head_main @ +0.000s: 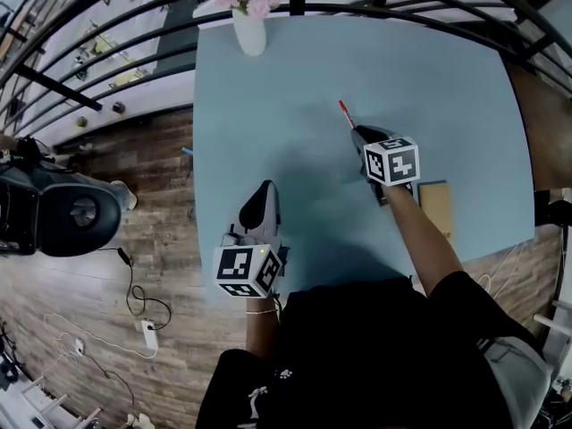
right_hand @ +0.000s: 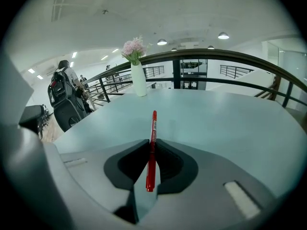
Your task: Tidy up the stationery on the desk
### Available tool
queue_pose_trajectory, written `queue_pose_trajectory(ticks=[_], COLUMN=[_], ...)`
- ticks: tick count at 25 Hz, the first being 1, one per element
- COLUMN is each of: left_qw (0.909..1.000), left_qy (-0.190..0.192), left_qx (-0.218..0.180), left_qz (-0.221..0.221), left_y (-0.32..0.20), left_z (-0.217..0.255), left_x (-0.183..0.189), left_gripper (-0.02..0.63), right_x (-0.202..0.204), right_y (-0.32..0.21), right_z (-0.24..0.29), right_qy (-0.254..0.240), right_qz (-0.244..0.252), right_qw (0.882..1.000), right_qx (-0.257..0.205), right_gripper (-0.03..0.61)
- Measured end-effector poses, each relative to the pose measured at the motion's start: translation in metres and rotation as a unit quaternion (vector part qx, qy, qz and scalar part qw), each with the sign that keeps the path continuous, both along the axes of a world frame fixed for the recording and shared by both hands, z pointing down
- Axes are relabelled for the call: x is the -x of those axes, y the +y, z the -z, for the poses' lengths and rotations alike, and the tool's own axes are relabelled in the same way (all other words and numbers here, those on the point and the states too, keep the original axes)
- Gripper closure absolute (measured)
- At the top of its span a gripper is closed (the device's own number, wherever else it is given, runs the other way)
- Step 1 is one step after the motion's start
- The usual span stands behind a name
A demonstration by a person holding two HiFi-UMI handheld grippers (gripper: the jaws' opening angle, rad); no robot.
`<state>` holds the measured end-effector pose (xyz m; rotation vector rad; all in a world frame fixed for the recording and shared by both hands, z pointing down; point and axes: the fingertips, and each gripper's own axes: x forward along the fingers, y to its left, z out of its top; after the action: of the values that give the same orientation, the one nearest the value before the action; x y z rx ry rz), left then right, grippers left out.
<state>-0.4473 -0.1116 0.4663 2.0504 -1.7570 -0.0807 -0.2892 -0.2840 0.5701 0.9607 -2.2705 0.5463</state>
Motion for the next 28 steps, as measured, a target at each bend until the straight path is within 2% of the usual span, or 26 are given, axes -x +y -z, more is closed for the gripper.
queue_pose_trajectory(ticks=[13, 28], left_qw=[0.9998, 0.9974], left_qy=[-0.006, -0.032], left_qx=[-0.005, -0.006], left_qz=[-0.018, -0.065], left_y=[0.001, -0.017], left_z=[0.007, 0.017], left_x=[-0.023, -0.11], left_gripper=[0.617, 0.616], right_x=[-0.031, -0.136], right_y=[0.018, 0.036], right_z=[0.032, 0.045], right_qy=[-0.041, -0.073], right_qz=[-0.022, -0.064], right_qw=[0.999, 0.995], right_qx=[-0.013, -0.007], right_gripper=[0.523, 0.523])
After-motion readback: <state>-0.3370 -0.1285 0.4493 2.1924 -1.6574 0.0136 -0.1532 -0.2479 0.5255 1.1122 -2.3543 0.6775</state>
